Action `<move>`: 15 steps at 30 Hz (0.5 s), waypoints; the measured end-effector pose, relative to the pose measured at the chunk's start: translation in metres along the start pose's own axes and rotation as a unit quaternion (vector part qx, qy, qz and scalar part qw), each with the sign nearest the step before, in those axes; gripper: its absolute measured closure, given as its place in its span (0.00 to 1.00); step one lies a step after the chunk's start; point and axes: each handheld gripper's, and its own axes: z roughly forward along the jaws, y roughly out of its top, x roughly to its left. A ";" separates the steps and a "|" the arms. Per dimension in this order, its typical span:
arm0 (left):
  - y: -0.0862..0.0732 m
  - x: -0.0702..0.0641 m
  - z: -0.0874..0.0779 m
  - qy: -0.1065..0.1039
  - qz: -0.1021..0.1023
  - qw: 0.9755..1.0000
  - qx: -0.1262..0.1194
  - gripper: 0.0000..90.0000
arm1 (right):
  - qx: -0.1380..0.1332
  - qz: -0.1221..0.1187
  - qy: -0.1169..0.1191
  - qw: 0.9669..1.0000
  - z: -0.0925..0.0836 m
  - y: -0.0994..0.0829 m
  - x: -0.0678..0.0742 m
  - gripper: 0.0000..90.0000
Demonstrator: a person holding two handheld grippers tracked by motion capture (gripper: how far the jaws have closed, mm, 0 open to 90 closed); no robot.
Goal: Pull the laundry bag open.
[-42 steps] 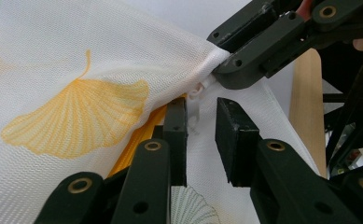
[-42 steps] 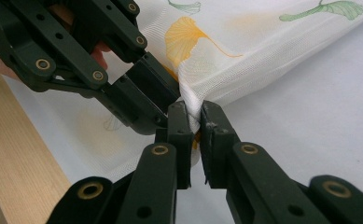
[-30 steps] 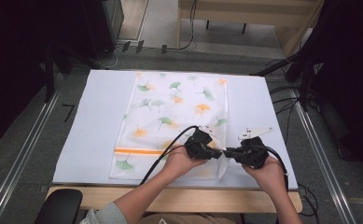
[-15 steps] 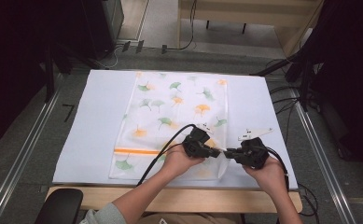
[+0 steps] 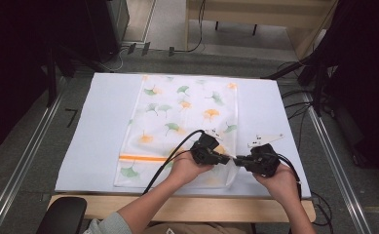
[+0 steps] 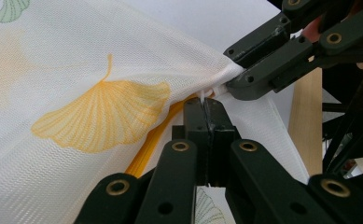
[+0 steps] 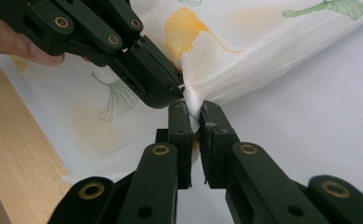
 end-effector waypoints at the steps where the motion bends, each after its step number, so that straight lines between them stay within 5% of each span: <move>1: 0.000 0.000 0.000 0.000 0.000 1.000 0.000 1.00 | 0.000 0.000 0.000 1.000 0.000 0.000 0.000 0.95; 15: -0.001 0.005 -0.002 0.015 -0.008 1.000 0.012 1.00 | -0.012 0.004 0.001 1.000 -0.008 -0.001 -0.002 0.95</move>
